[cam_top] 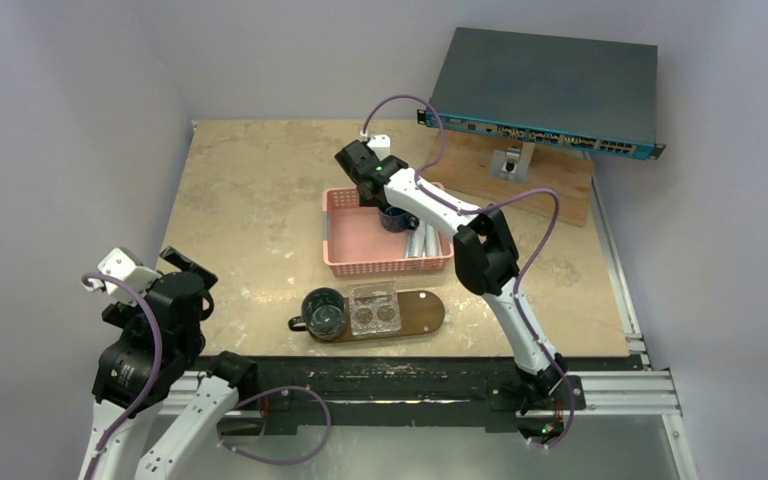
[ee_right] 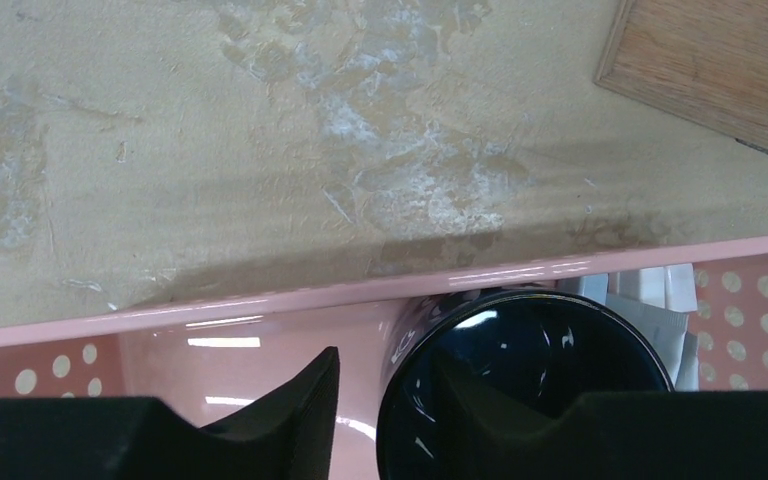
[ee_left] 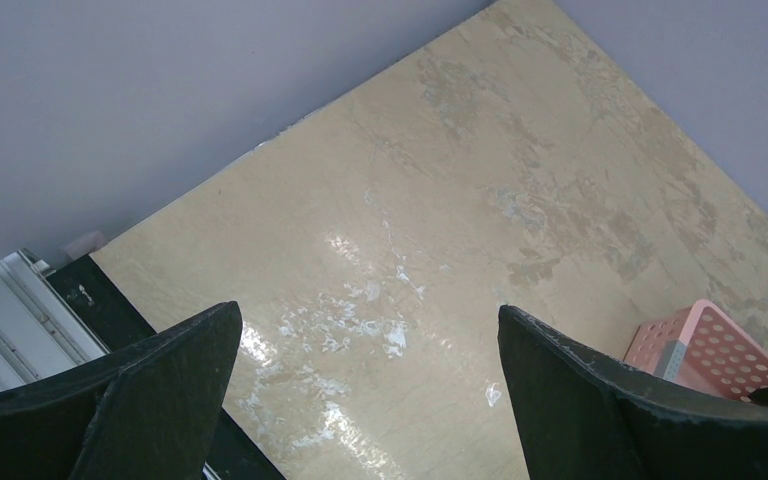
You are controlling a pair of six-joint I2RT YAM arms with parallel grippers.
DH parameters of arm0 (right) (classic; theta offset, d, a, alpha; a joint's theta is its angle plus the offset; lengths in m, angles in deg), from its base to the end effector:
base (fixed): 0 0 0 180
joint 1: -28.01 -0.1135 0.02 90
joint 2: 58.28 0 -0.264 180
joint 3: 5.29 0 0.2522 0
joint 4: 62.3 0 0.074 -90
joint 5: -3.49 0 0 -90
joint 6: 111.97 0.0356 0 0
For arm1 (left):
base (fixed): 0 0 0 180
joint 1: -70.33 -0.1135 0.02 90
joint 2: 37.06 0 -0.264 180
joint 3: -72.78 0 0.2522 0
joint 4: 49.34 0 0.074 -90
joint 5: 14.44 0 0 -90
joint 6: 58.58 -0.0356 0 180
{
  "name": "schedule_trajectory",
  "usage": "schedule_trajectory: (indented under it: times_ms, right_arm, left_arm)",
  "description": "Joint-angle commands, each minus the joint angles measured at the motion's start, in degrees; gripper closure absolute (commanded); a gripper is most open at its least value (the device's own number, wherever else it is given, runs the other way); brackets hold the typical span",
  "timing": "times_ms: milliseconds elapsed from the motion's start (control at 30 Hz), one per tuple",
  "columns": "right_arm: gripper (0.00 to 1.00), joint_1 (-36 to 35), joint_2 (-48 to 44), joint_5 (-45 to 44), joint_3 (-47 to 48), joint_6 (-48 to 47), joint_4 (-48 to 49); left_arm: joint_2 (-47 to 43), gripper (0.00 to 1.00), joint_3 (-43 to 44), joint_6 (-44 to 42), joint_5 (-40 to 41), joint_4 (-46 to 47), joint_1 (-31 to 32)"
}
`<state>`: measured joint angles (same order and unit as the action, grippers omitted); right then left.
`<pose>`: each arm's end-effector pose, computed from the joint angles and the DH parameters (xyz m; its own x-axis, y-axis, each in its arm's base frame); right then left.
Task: Prepare toiletry sets of a toothbrush and toothpaste on the tray
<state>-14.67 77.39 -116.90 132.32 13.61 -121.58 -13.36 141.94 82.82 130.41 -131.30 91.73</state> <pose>0.3926 0.3375 0.2184 -0.7268 0.0125 -0.6867 0.0477 0.9983 -0.0324 0.0396 0.0157 0.3432 -0.0314 -0.4709 -0.8816 -0.6835 0.6537 -0.3248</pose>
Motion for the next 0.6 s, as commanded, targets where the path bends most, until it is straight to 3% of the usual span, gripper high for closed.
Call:
schedule_trajectory:
  times_ms: [0, 233, 433, 567]
  right_arm:
    - [0.63, 0.5, -0.5, 0.6, 0.2, 1.2, 0.8]
    - [0.77, 0.5, -0.7, 2.2, -1.5, -0.1, 1.3]
    - [1.00, 0.5, -1.9, 2.6, -3.7, -1.5, 1.8]
    - [1.00, 0.5, -3.9, 2.6, -5.5, -2.8, 2.0]
  left_arm:
    - [-0.4, 0.00, -0.4, -0.8, 0.1, 1.8, 0.1]
    - [-0.2, 0.00, -0.5, -0.9, 0.1, 1.8, 0.1]
    - [-0.1, 0.00, -0.5, -1.0, 0.1, 1.9, 0.1]
    - [0.0, 0.00, -0.5, -1.0, 0.1, 2.0, 0.1]
